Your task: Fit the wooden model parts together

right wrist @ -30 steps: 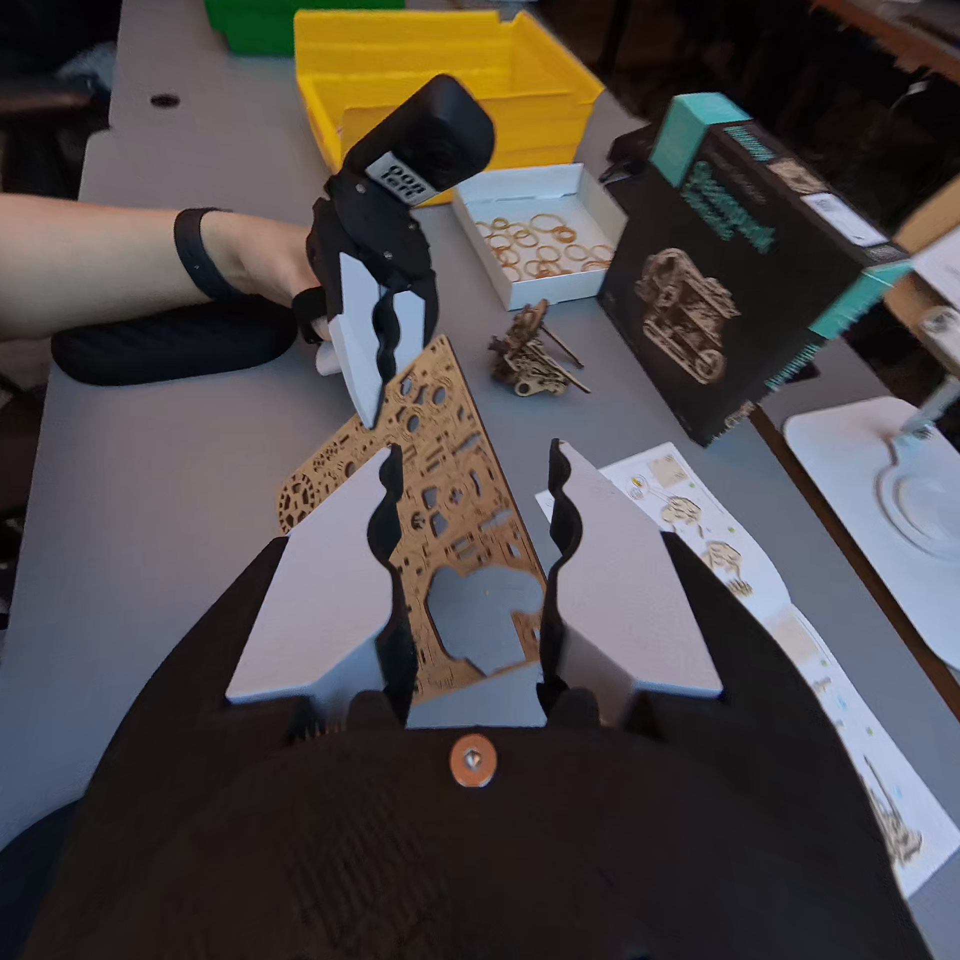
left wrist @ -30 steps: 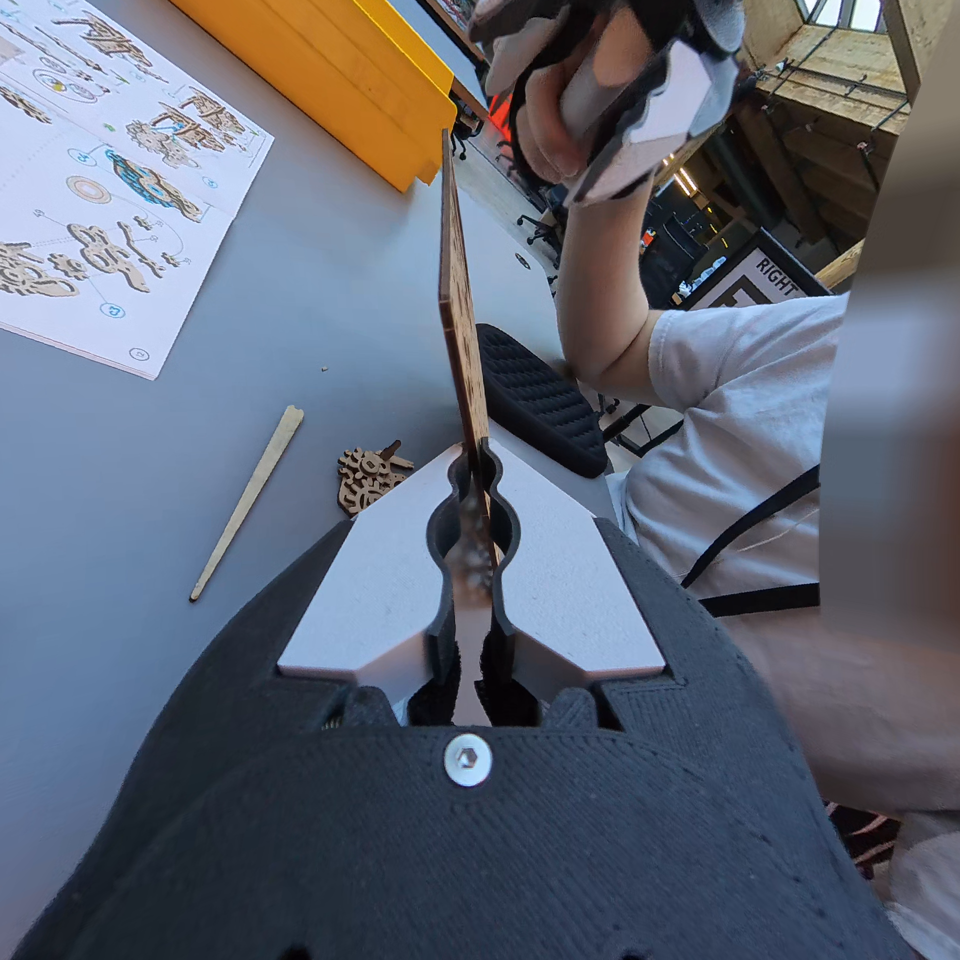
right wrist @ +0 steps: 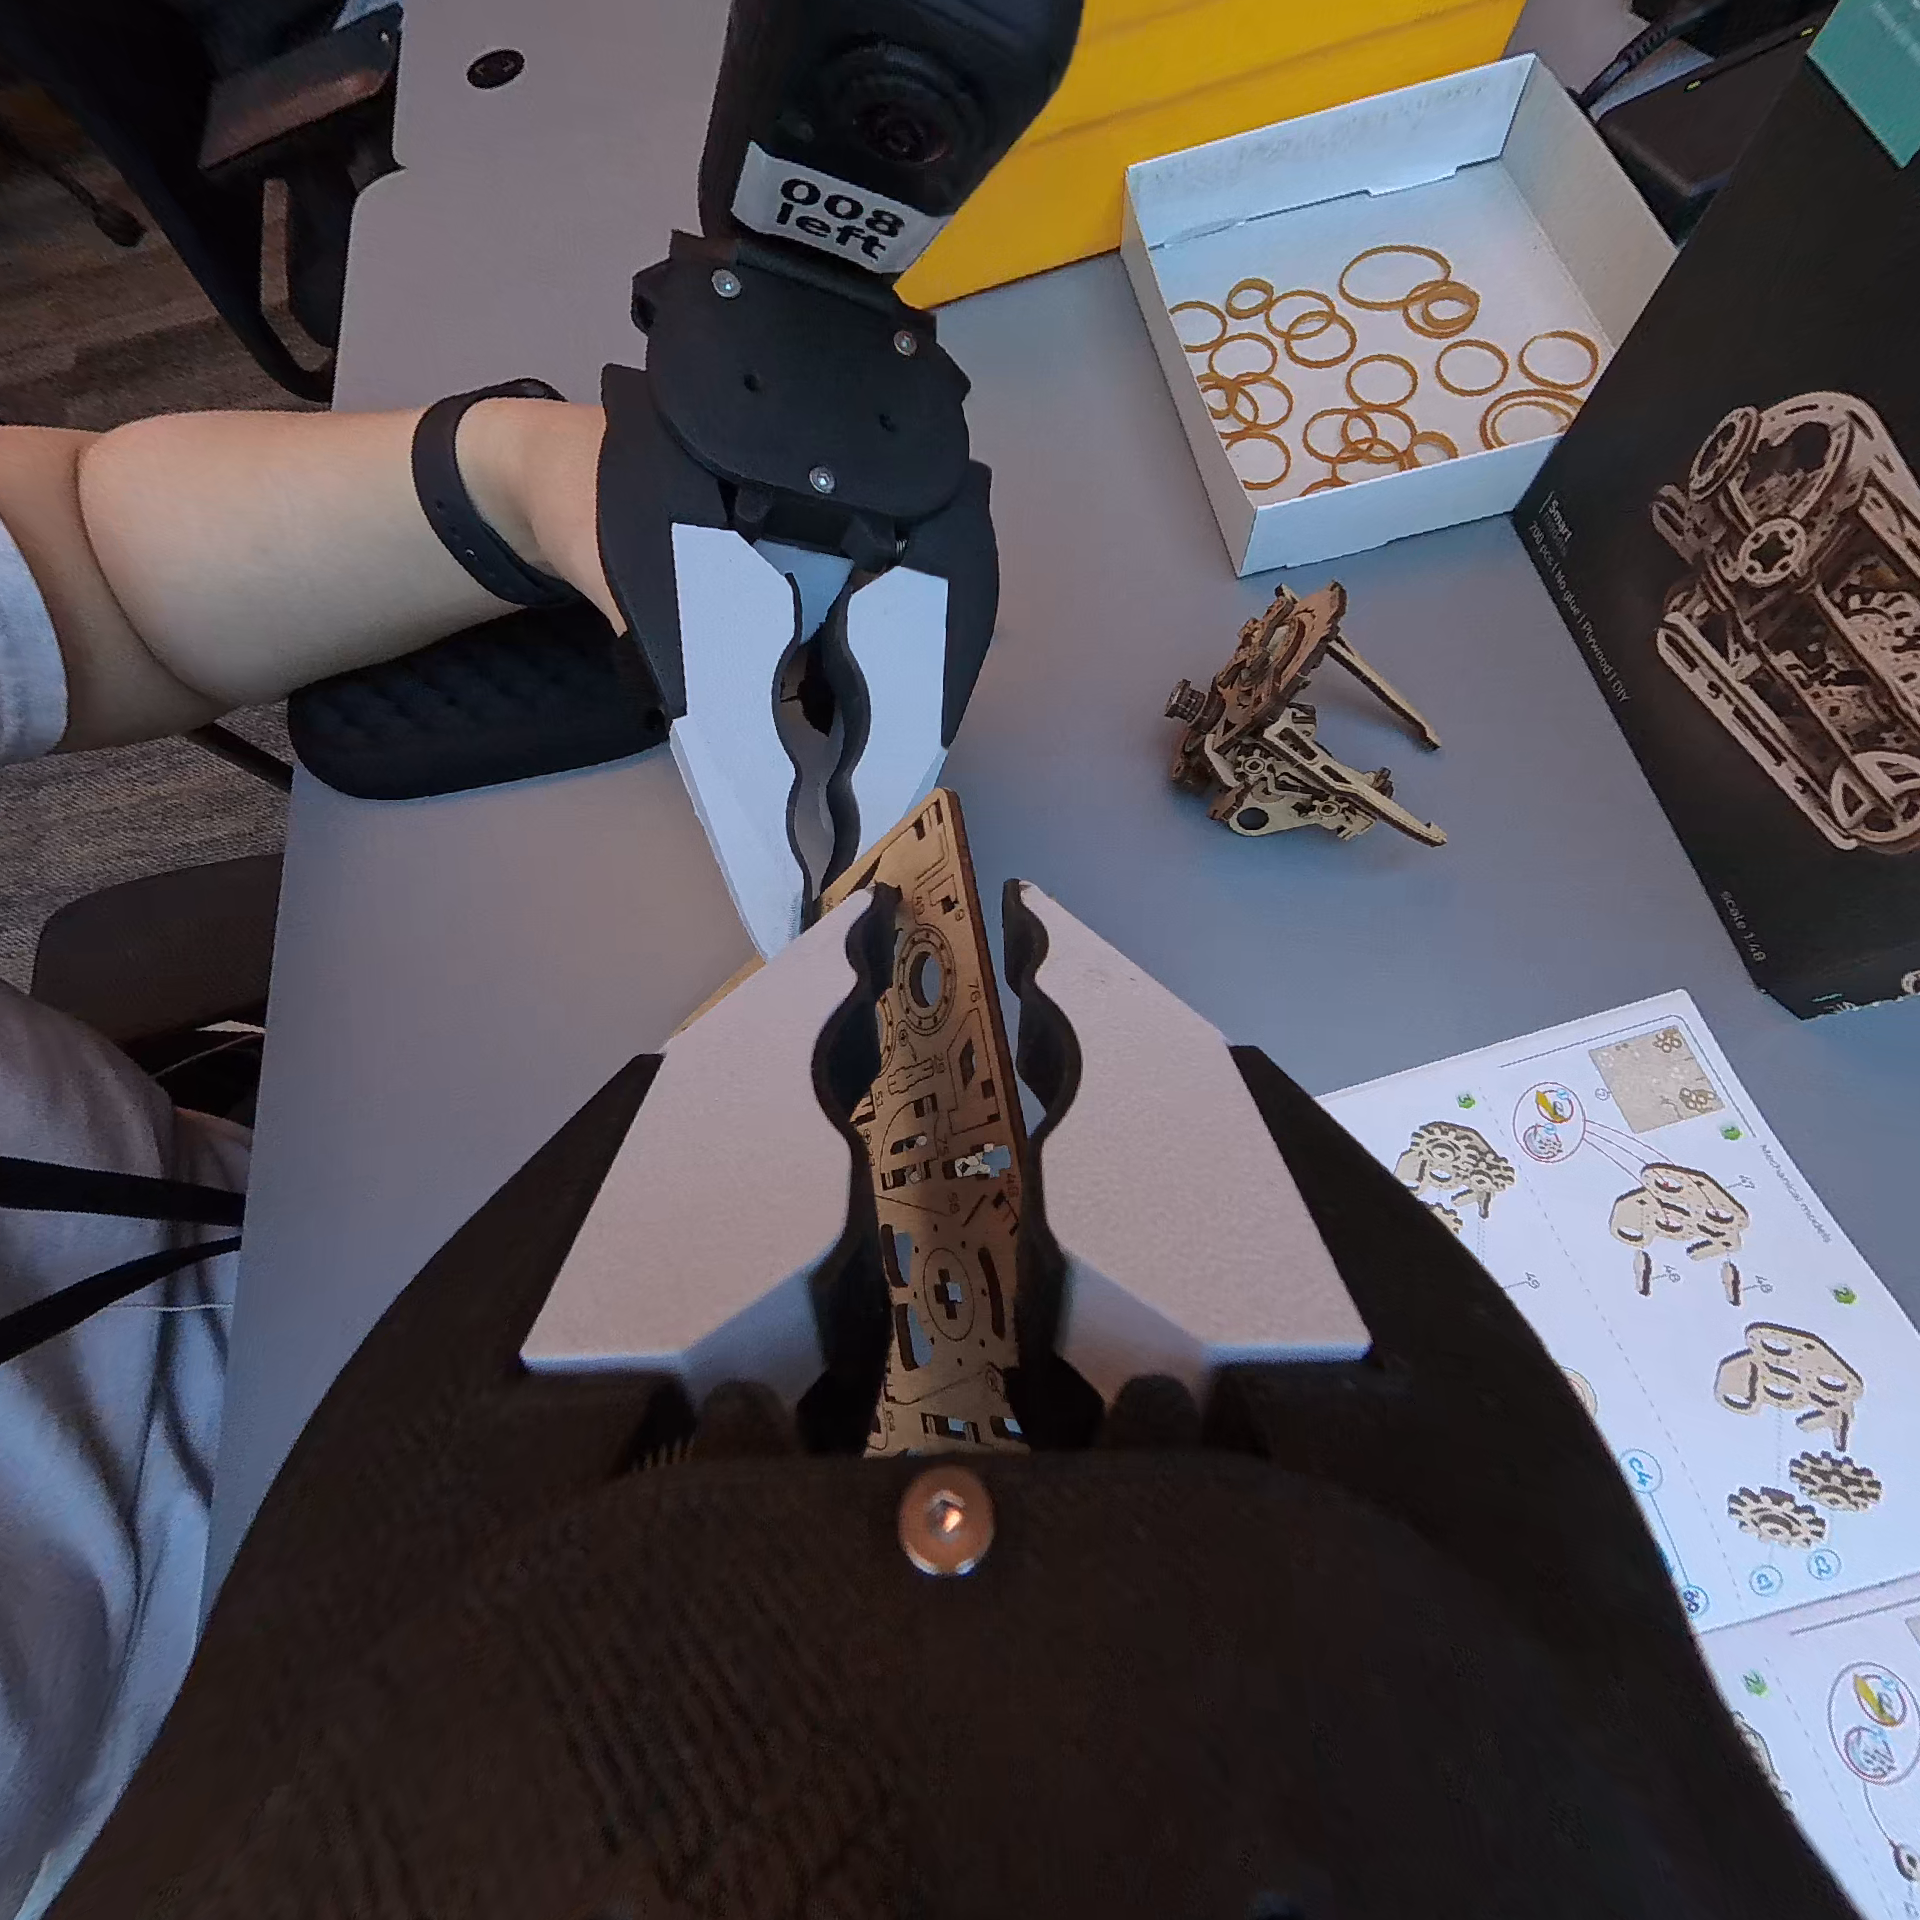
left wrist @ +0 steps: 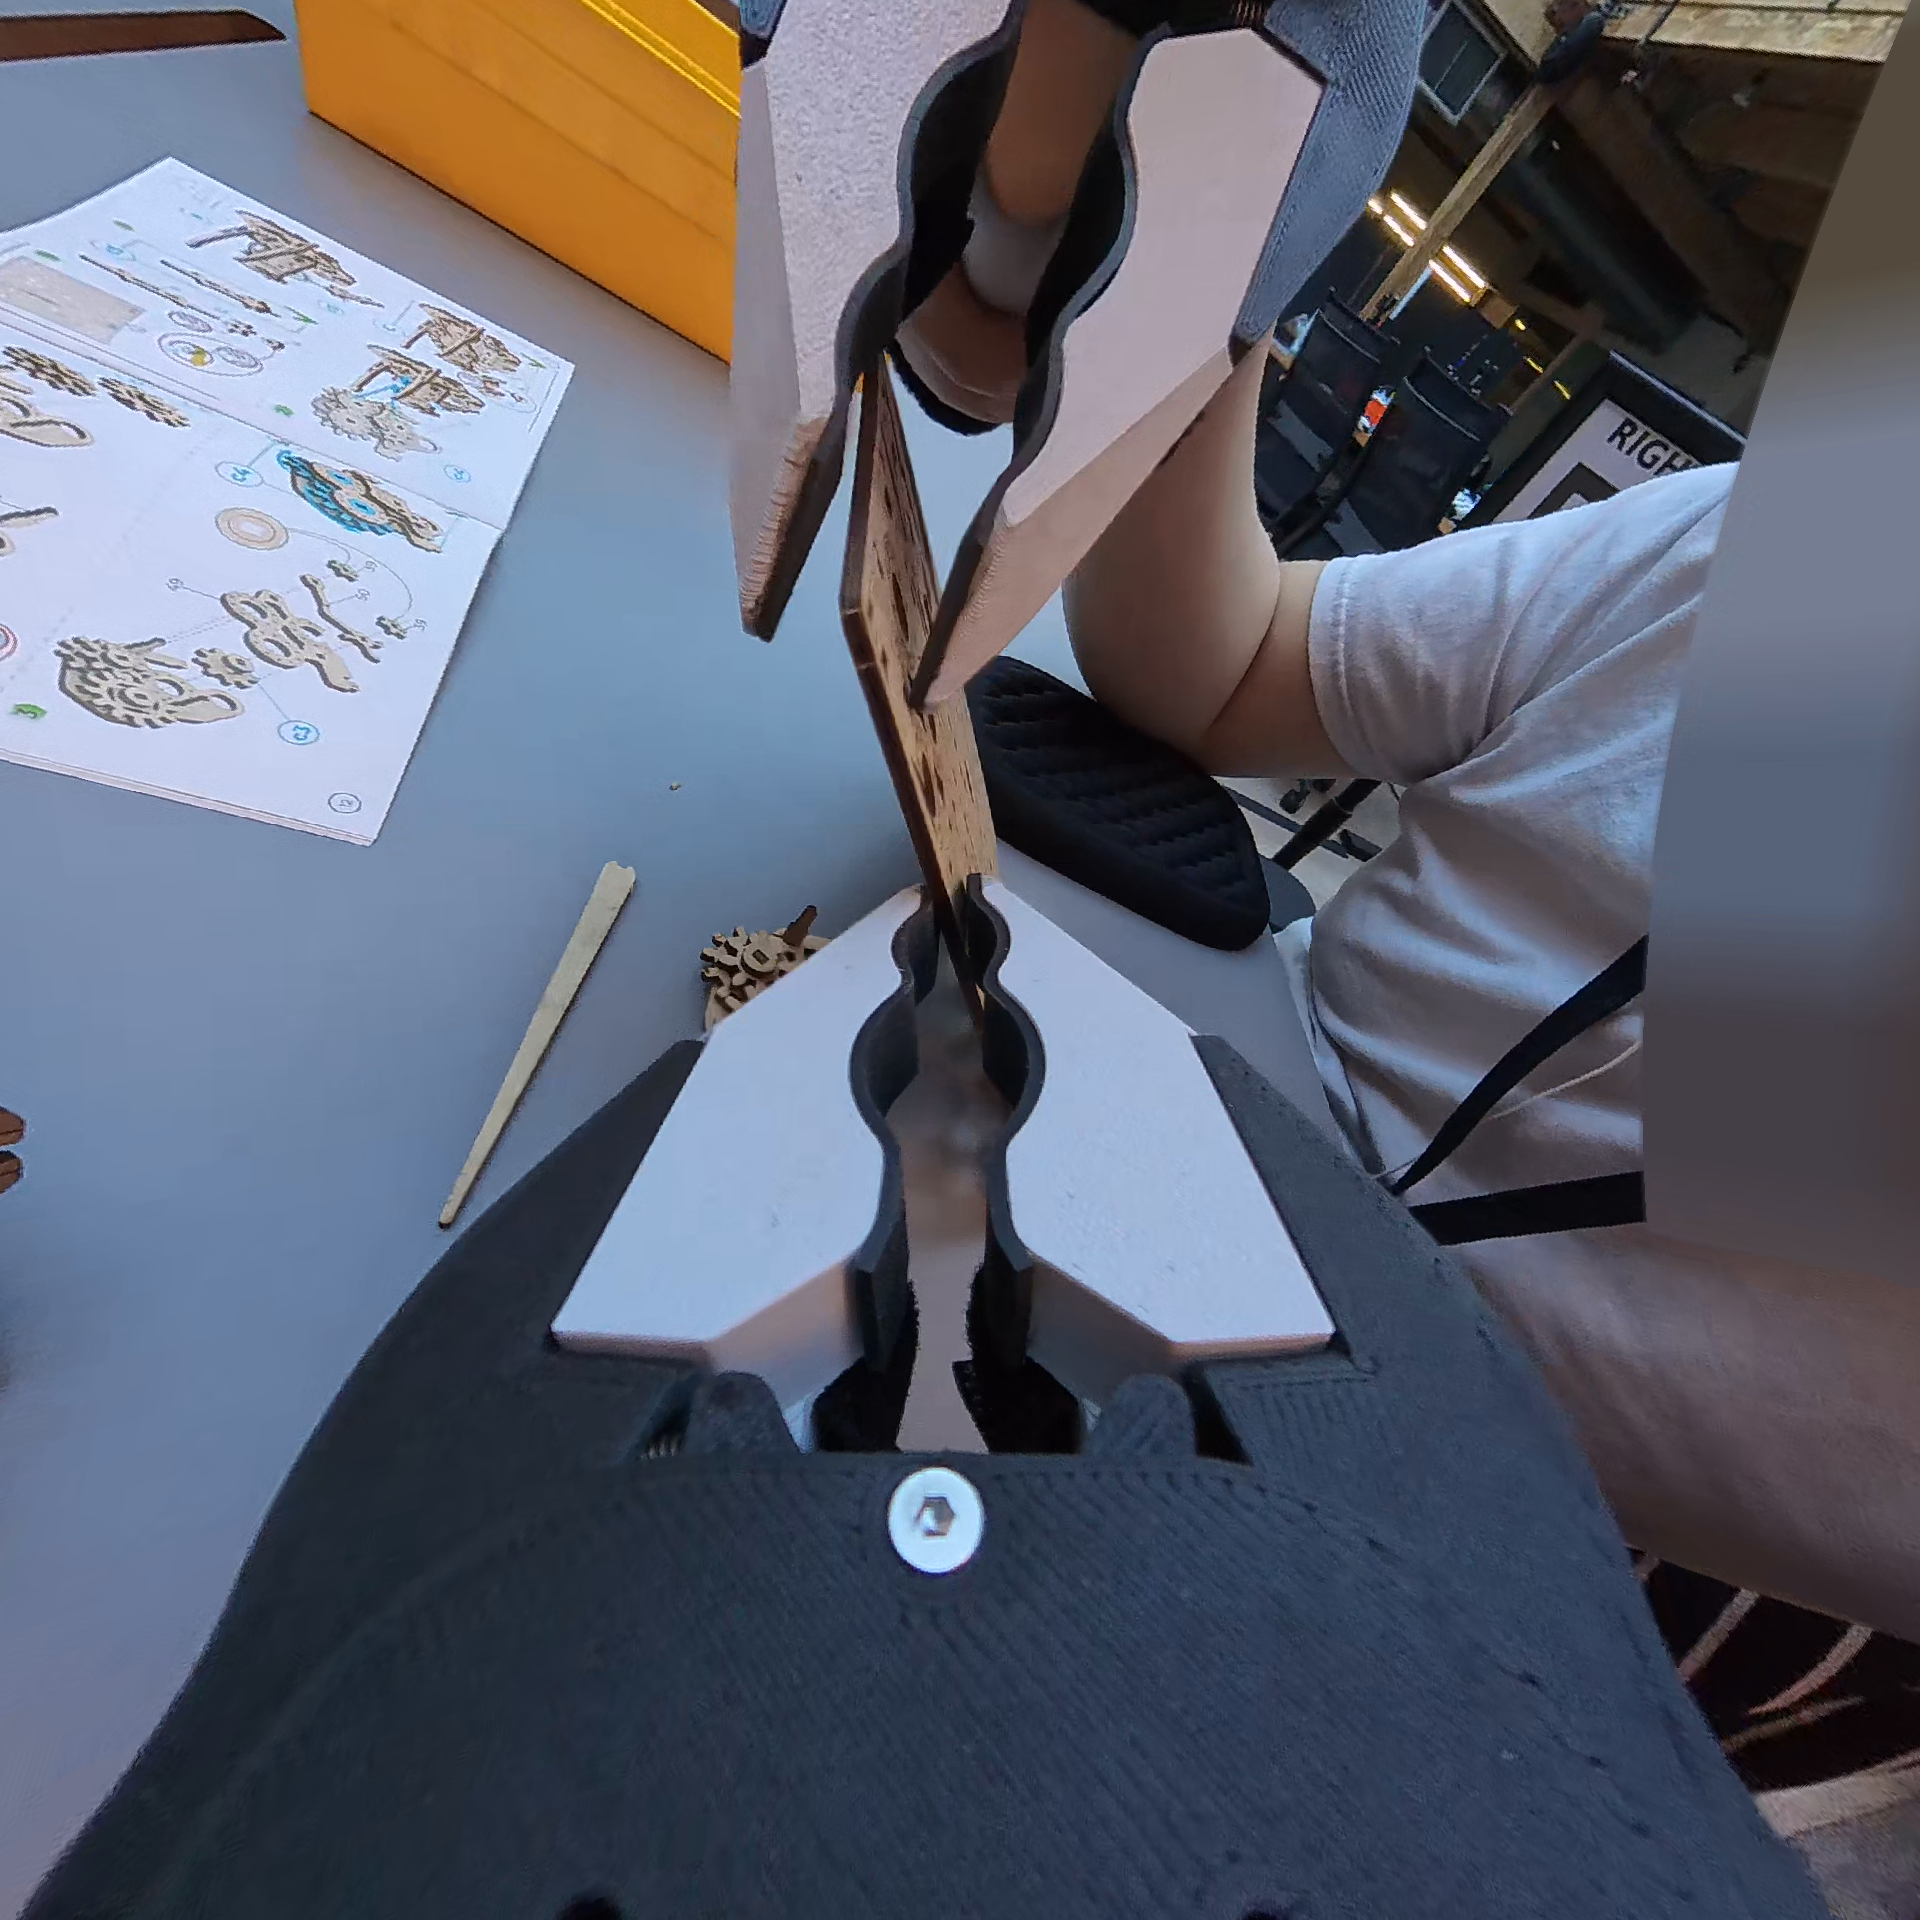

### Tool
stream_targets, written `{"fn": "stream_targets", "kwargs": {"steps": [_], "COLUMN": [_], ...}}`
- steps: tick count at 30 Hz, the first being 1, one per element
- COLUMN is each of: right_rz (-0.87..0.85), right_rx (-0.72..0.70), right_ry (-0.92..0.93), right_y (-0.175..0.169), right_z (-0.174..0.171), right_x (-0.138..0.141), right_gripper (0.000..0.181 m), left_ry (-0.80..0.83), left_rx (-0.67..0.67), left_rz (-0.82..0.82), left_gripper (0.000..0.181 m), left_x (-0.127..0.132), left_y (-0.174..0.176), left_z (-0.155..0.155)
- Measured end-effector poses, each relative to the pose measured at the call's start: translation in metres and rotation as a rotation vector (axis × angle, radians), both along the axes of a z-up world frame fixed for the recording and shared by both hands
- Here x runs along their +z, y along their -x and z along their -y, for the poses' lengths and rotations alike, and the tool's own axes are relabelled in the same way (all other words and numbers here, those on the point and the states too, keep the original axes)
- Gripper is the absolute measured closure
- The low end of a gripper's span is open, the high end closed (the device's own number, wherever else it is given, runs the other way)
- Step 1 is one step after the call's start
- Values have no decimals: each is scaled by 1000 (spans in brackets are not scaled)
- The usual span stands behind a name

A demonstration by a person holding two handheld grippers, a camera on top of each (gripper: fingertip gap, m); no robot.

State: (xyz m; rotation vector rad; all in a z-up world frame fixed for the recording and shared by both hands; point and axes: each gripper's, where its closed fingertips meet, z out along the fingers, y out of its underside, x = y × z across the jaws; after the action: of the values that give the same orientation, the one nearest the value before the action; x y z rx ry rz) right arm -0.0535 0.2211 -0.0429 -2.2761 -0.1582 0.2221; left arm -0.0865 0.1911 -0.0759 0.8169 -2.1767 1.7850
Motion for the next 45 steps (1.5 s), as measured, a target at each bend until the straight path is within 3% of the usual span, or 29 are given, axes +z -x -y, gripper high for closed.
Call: {"fn": "stream_targets", "kwargs": {"steps": [8,17,22,45], "right_rz": [8,2,36,99], "right_rx": [-2,22,46,38], "right_ry": [5,82,78,92], "right_y": [4,11,12,12], "right_z": [-1,4,4,3], "right_x": [1,-11,-11,-13], "right_gripper": [159,143,151,152], "left_ry": [-26,-19,-24,-47], "left_rx": [27,16,18,57], "left_rz": [70,101,98,78], "left_gripper": [178,179,179,180], "left_x": [7,12,10,8], "left_y": [-1,2,1,0], "left_z": [-7,-4,-5,-6]}}
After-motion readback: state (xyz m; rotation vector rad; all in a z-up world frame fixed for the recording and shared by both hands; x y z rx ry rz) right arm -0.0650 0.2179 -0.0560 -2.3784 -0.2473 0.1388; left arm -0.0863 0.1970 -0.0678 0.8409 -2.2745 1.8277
